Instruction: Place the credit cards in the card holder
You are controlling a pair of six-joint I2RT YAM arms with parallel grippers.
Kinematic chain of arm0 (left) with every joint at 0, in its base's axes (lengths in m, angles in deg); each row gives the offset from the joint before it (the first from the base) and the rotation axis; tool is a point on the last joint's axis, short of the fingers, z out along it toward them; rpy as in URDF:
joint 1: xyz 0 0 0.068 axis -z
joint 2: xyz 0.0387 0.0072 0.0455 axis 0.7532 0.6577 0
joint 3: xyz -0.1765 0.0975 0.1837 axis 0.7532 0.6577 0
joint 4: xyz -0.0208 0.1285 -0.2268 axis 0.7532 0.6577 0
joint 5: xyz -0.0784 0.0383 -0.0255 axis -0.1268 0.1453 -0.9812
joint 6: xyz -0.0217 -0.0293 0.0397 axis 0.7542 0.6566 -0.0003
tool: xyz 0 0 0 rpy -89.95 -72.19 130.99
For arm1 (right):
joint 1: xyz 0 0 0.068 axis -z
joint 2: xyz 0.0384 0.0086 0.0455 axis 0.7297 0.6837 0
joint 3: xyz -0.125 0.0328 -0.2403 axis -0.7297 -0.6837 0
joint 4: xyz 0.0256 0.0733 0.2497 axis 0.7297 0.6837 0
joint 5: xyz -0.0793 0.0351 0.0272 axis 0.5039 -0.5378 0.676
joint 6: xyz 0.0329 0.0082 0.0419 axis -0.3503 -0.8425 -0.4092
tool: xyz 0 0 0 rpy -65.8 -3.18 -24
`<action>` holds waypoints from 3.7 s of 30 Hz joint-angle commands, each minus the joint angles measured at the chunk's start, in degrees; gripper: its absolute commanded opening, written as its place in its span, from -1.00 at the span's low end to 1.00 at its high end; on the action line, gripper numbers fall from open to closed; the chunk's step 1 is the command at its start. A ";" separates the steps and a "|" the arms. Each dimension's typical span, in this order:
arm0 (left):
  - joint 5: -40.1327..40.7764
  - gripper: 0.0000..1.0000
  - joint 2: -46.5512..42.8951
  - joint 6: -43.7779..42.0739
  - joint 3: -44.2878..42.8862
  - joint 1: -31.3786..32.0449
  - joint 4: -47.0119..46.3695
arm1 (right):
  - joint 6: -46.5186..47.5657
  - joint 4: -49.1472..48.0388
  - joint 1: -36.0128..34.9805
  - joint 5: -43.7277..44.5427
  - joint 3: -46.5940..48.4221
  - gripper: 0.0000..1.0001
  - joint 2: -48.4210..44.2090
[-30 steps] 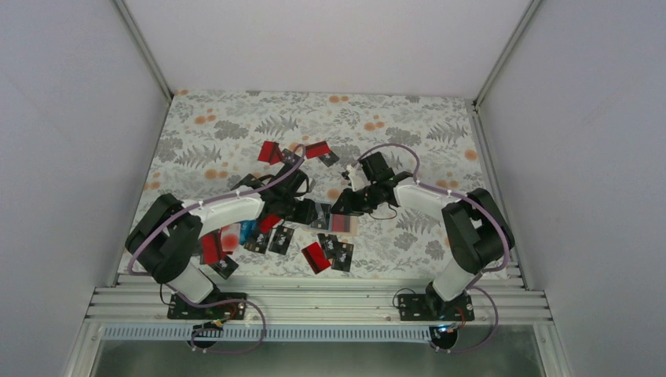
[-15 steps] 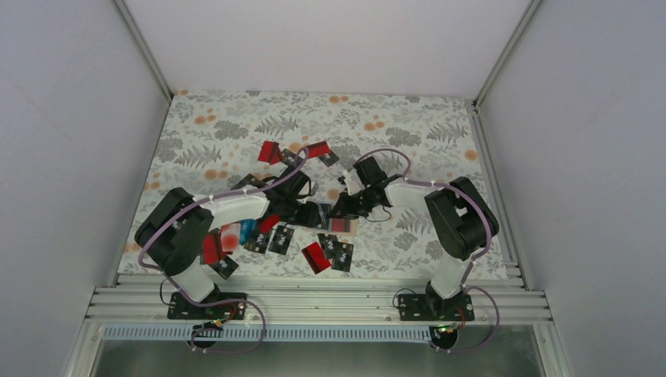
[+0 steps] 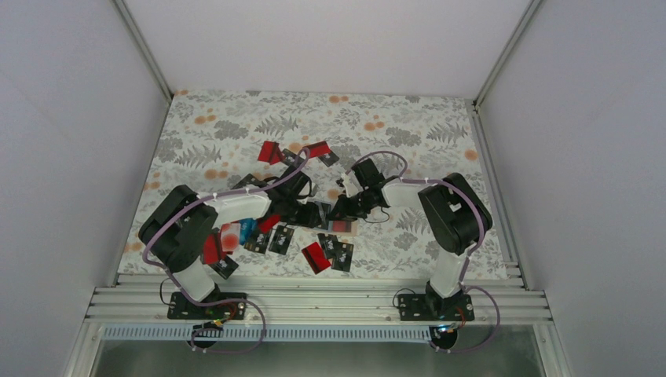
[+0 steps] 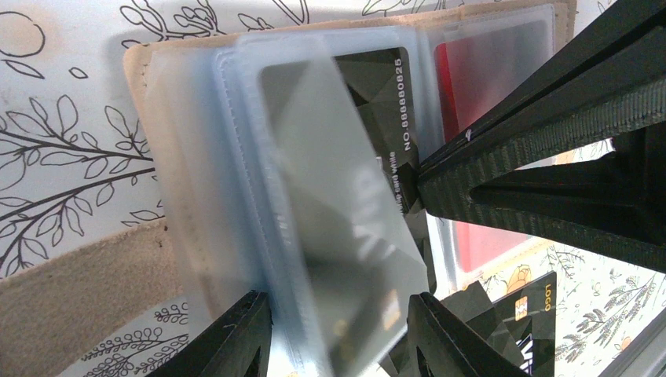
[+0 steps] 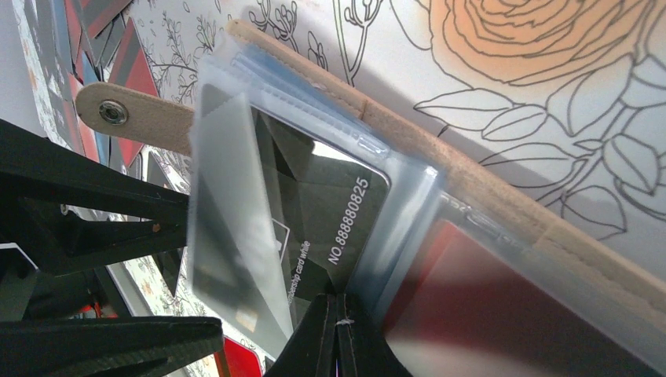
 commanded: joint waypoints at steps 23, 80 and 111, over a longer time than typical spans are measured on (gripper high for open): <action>4.21 0.09 -0.15 0.53 -4.57 1.34 4.45 | 1.08 -0.69 -1.05 0.77 -0.13 -0.92 2.88; 1.04 0.10 2.53 1.97 -4.58 1.96 2.32 | 1.52 -0.69 -1.13 0.38 -0.30 -0.92 3.43; 0.89 -0.11 -0.61 3.76 -6.80 2.22 2.45 | 1.35 1.73 -0.90 2.24 0.21 -0.92 0.60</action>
